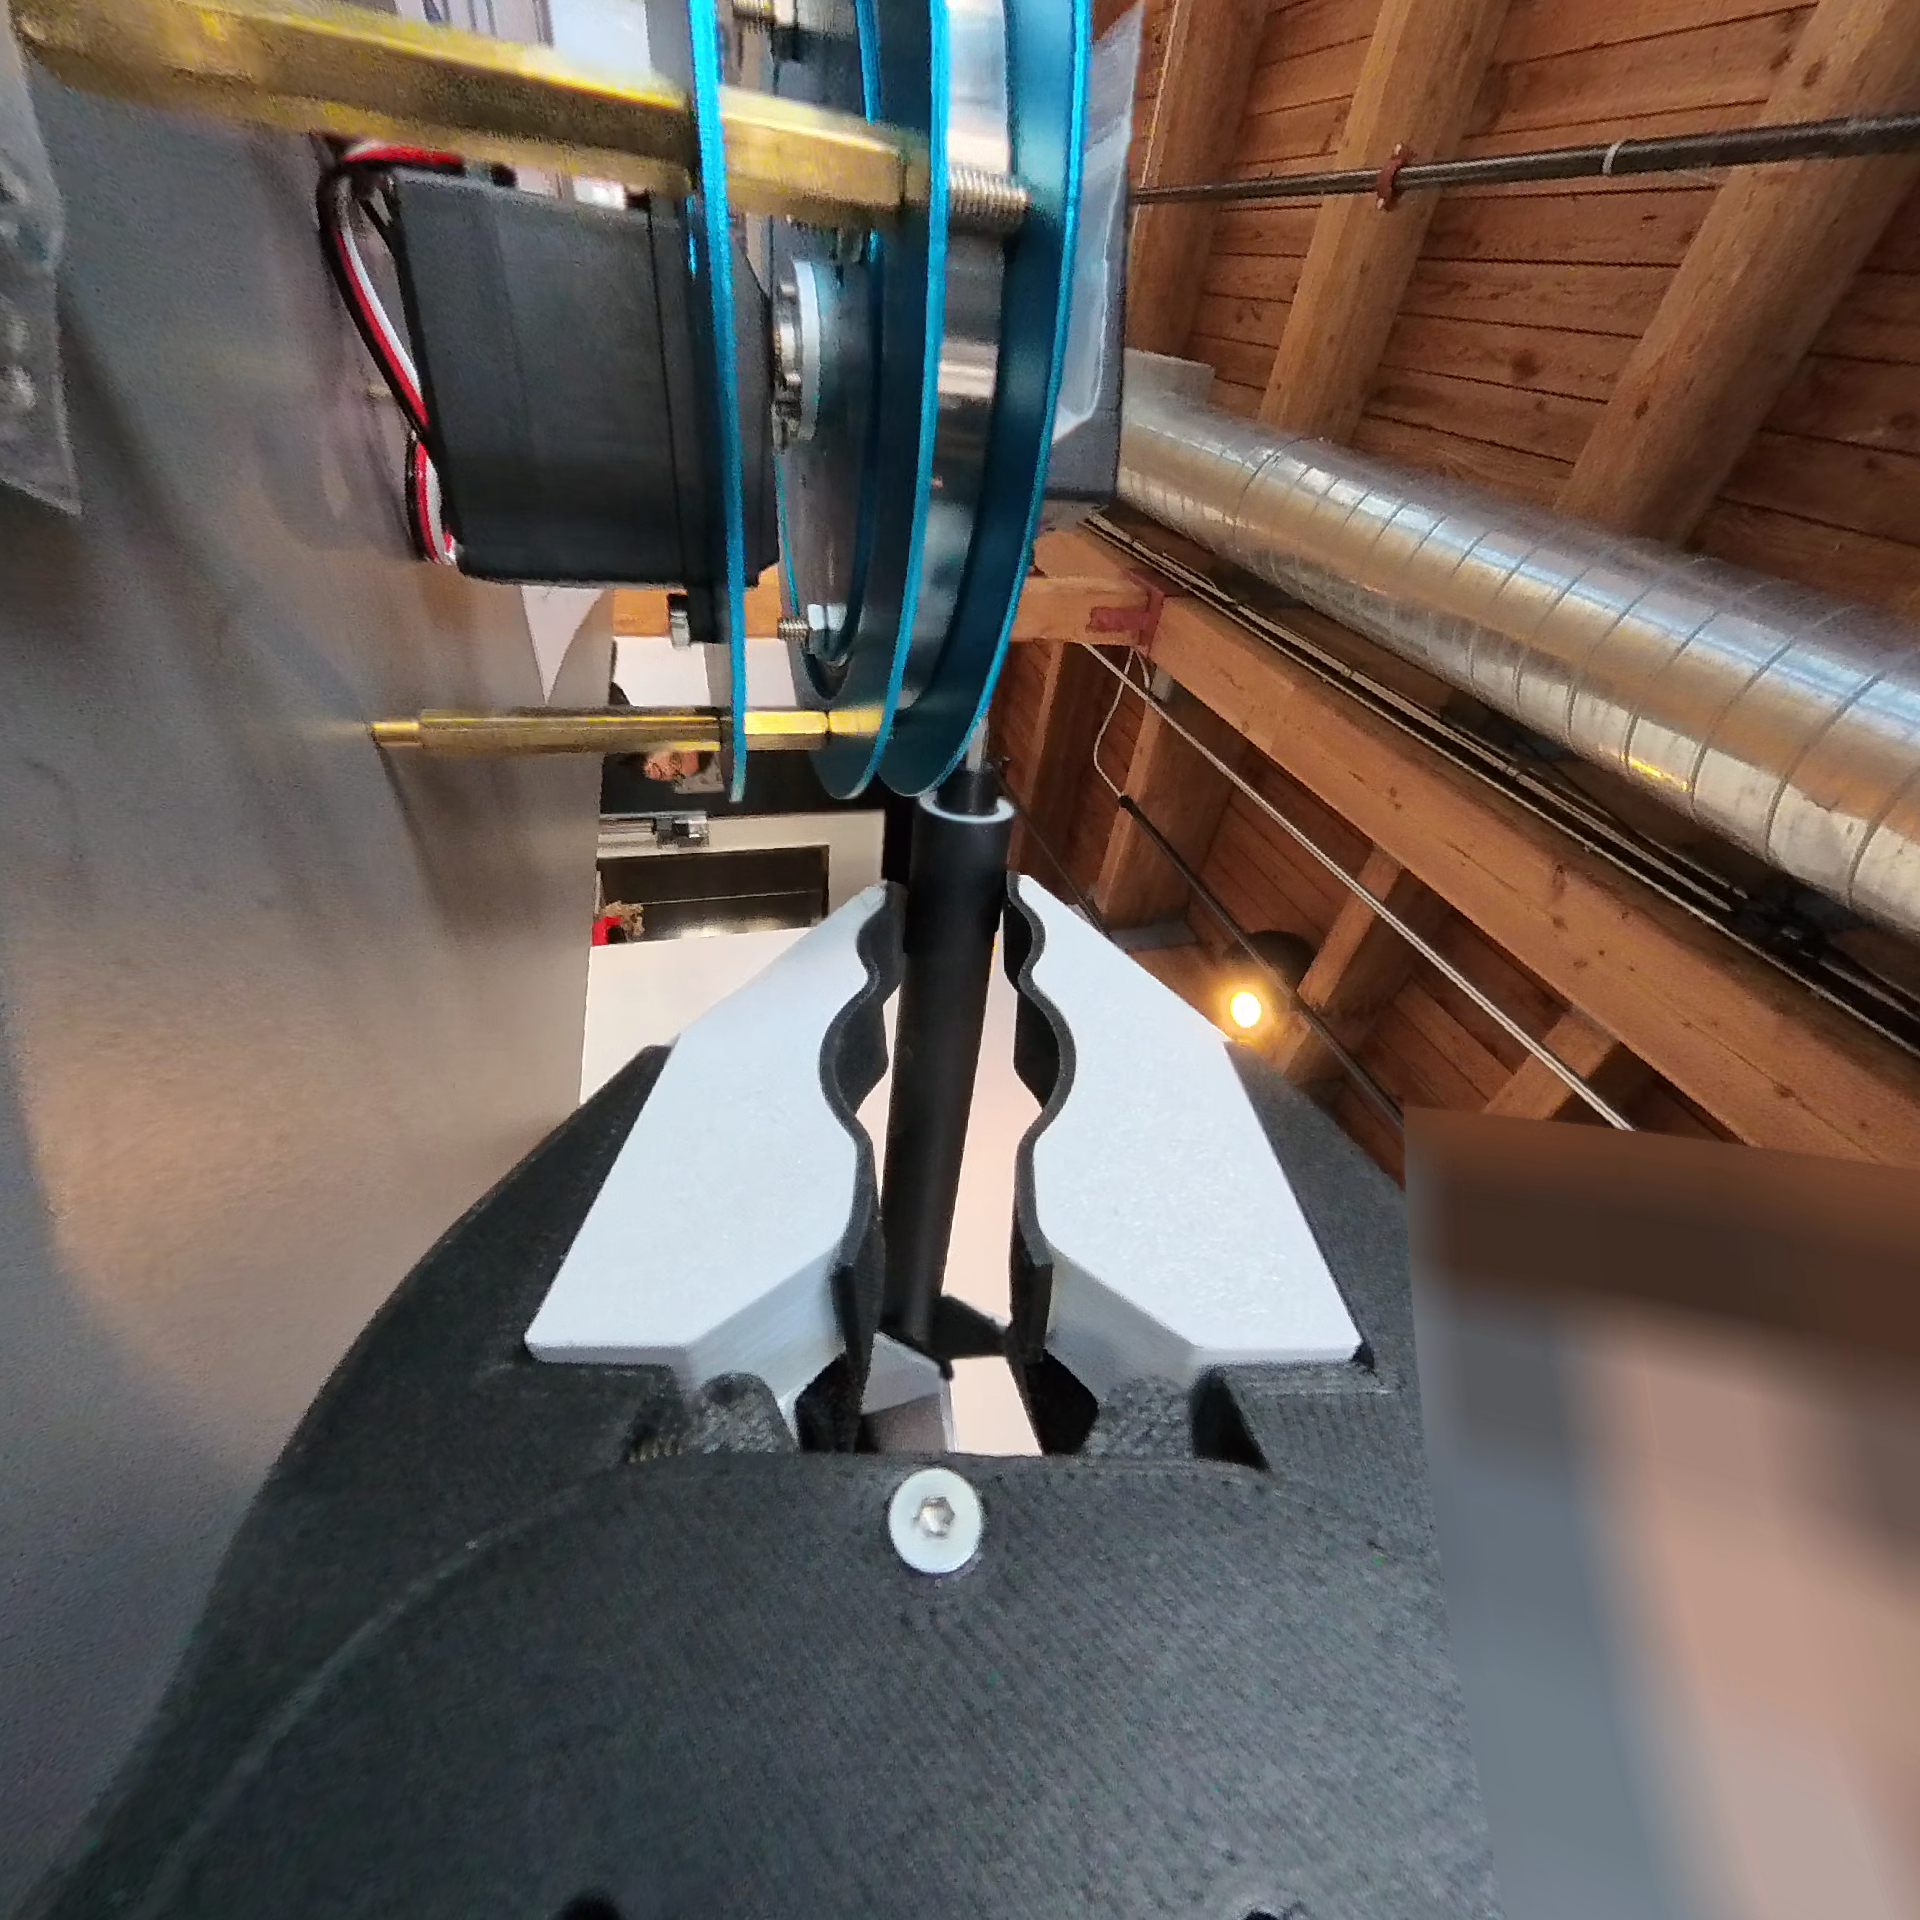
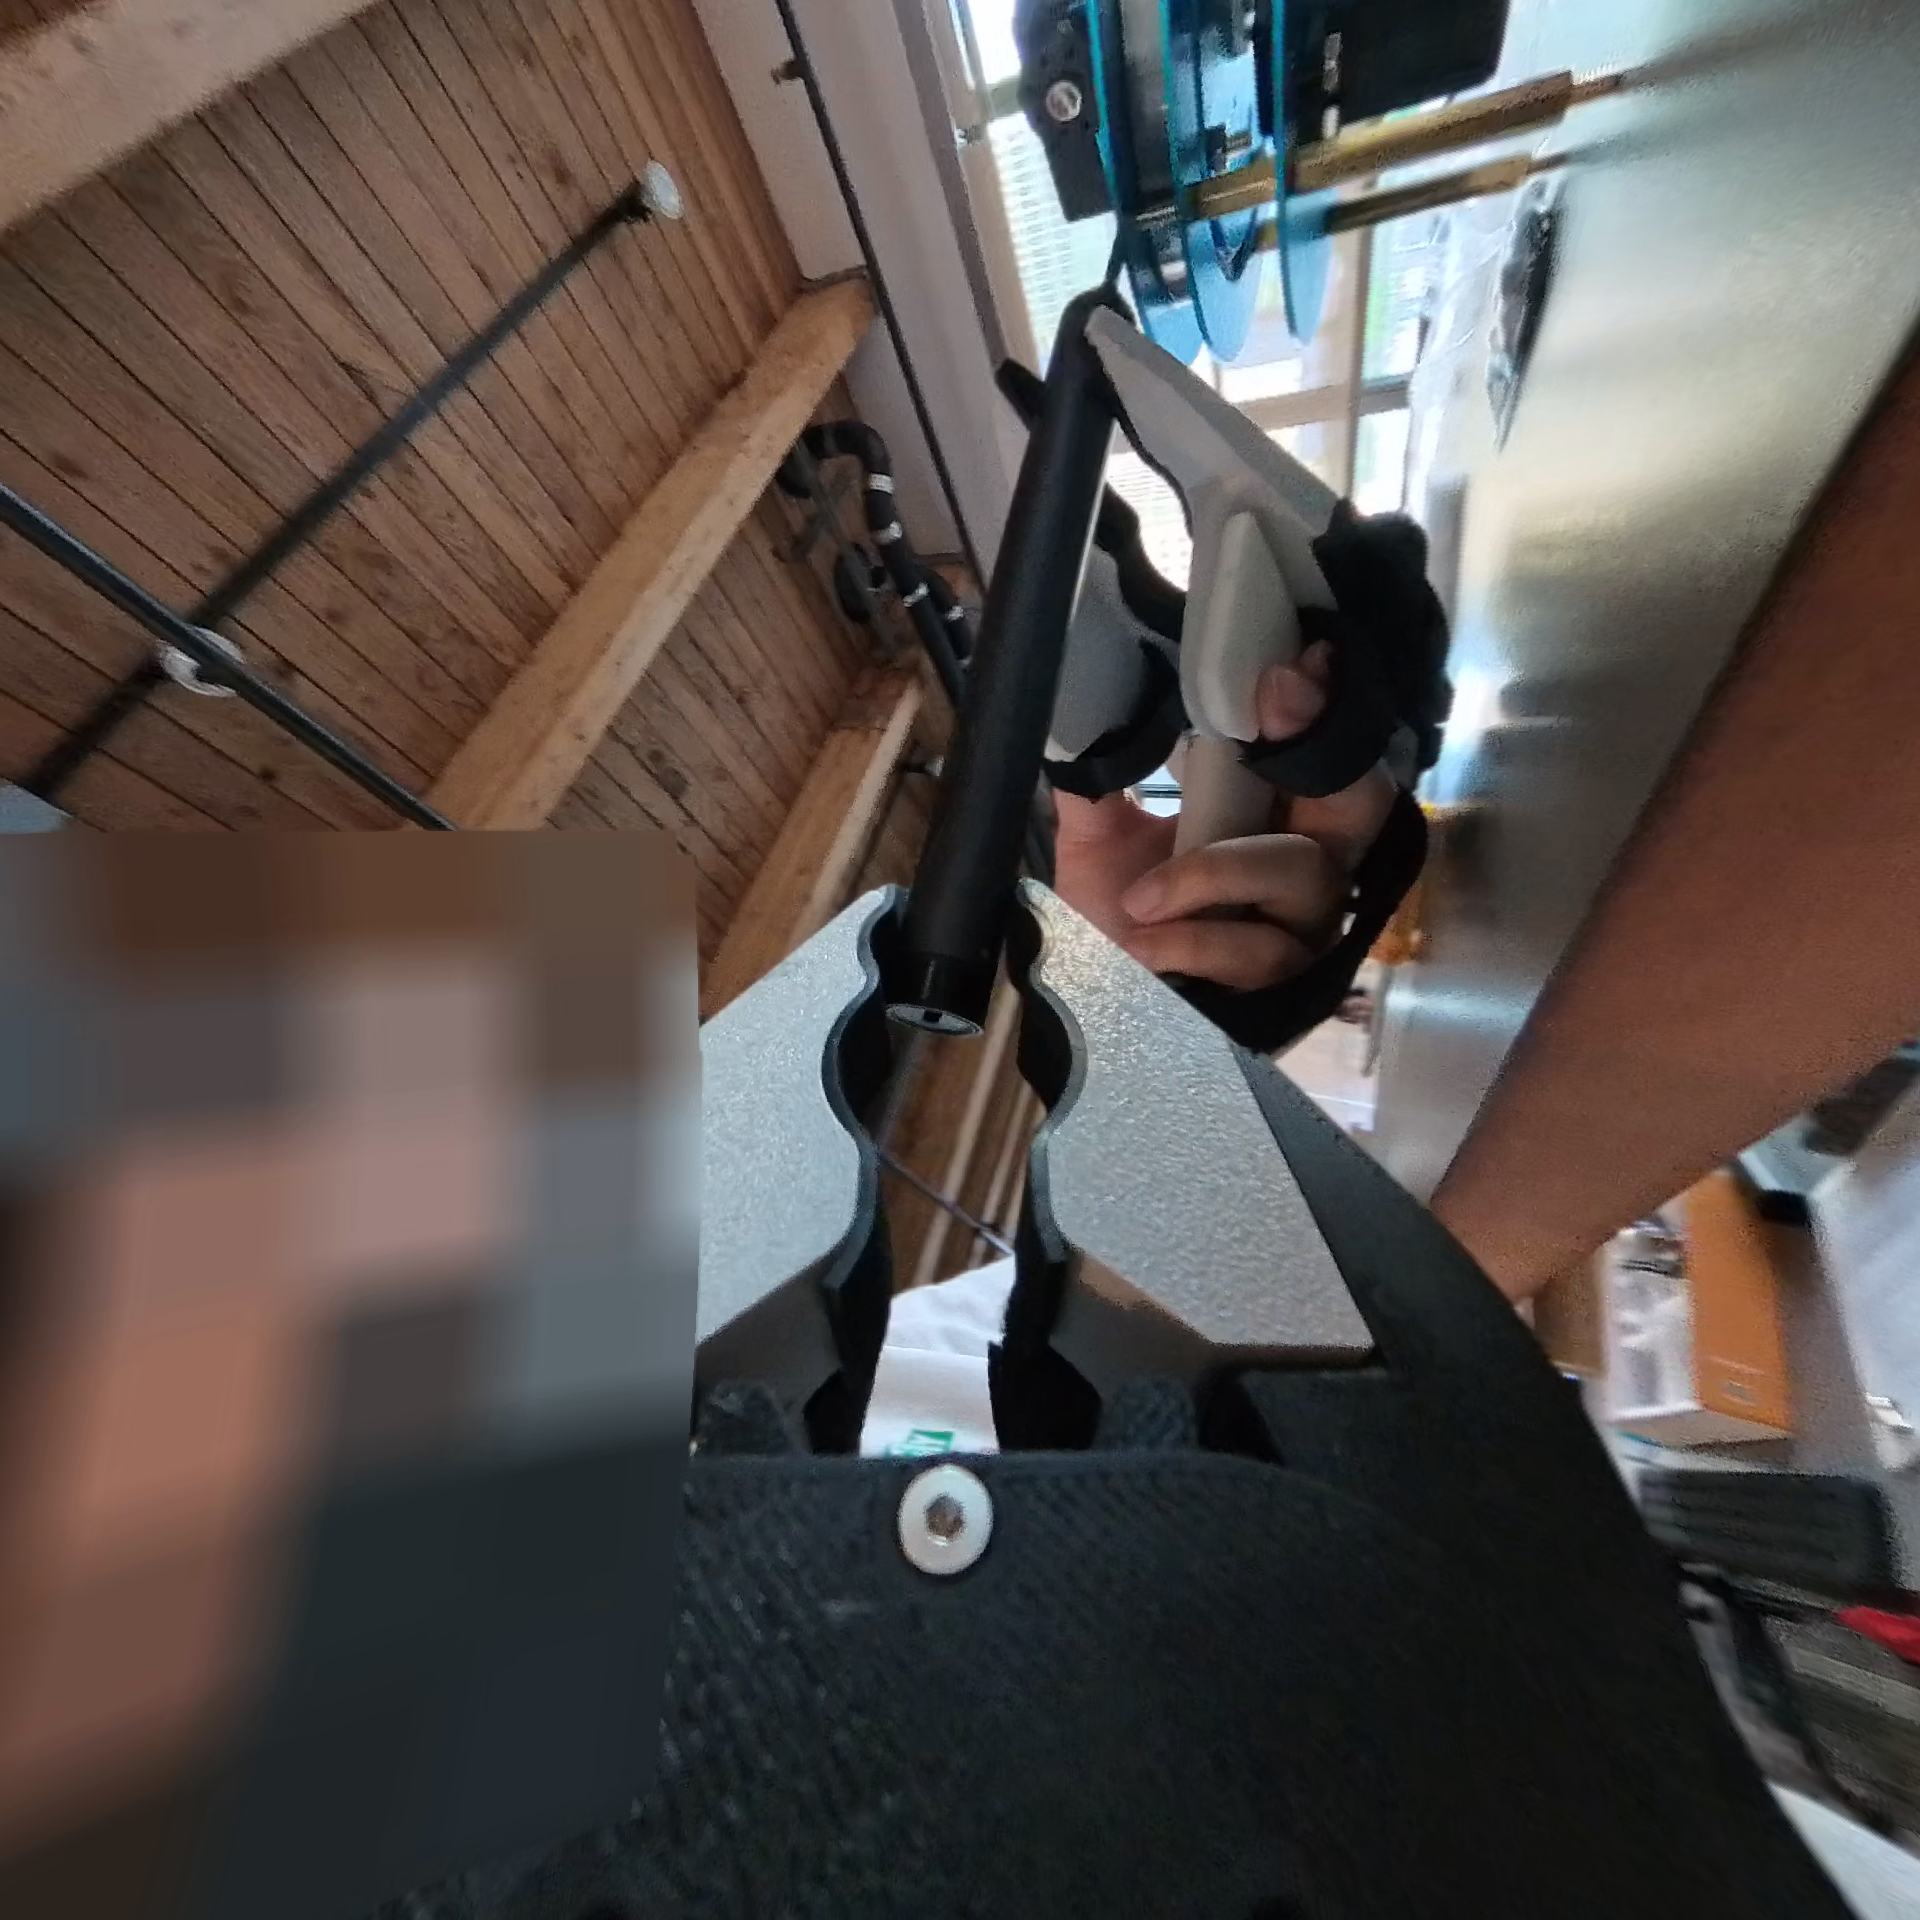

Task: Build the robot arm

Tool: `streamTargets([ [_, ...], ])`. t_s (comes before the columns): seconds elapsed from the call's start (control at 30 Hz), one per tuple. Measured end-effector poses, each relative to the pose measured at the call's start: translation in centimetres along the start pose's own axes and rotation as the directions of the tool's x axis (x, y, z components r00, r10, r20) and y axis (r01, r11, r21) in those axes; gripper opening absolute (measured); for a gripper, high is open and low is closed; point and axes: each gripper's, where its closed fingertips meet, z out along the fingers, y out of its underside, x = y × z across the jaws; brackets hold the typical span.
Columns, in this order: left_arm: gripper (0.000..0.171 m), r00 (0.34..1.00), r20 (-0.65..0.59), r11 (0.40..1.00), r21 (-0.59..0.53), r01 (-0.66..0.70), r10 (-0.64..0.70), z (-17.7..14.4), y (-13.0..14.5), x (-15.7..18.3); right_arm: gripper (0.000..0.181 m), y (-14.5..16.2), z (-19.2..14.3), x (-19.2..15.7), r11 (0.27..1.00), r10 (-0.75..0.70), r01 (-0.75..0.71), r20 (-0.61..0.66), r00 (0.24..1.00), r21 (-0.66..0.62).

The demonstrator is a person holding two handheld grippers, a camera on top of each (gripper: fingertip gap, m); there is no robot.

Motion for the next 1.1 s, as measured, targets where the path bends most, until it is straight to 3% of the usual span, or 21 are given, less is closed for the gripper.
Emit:
streamTargets([
  [0.03,0.017,1.000,0.003,1.000,0.004,-0.004,0.004,0.0,-0.1,0.0,0.020,0.0,0.0,0.0,0.999,0.032,-0.032,0.020,0.999,0.003],
  [0.4,0.017,1.000,-0.014,1.000,0.007,-0.004,0.004,-0.3,-0.5,0.2,0.016,0.7,1.1,-0.1,0.977,0.213,-0.209,0.156,0.965,-0.042],
  [0.6,0.023,1.000,0.016,1.000,-0.002,-0.022,0.022,-0.9,-0.5,-0.1,0.016,1.0,1.7,0.1,0.986,0.159,-0.152,0.118,0.980,-0.067],
  [0.73,0.027,0.992,0.065,0.994,-0.038,-0.103,0.105,-1.8,-0.5,0.5,0.017,0.5,1.5,0.2,0.990,0.135,-0.130,0.101,0.986,-0.053],
  [0.87,0.024,0.948,0.161,0.958,-0.131,-0.256,0.276,-3.2,0.0,1.6,0.017,0.3,1.3,0.4,0.991,0.130,-0.125,0.089,0.988,-0.053],
  [0.93,0.020,0.893,0.193,0.908,-0.190,-0.372,0.406,-4.0,0.0,2.7,0.016,0.4,1.4,0.4,0.991,0.129,-0.124,0.087,0.988,-0.058],
  [1.0,0.017,0.787,0.211,0.810,-0.259,-0.527,0.580,-4.4,-1.3,4.2,0.016,0.4,1.5,0.5,0.991,0.125,-0.119,0.084,0.989,-0.064],
  [1.03,0.017,0.713,0.197,0.737,-0.264,-0.622,0.673,-4.5,-2.6,5.4,0.016,0.5,1.6,0.4,0.991,0.124,-0.119,0.084,0.989,-0.068],
  [1.1,0.026,0.489,0.131,0.504,-0.323,-0.801,0.862,-4.2,-4.9,7.5,0.016,0.7,1.8,0.4,0.990,0.124,-0.117,0.085,0.989,-0.079],
])
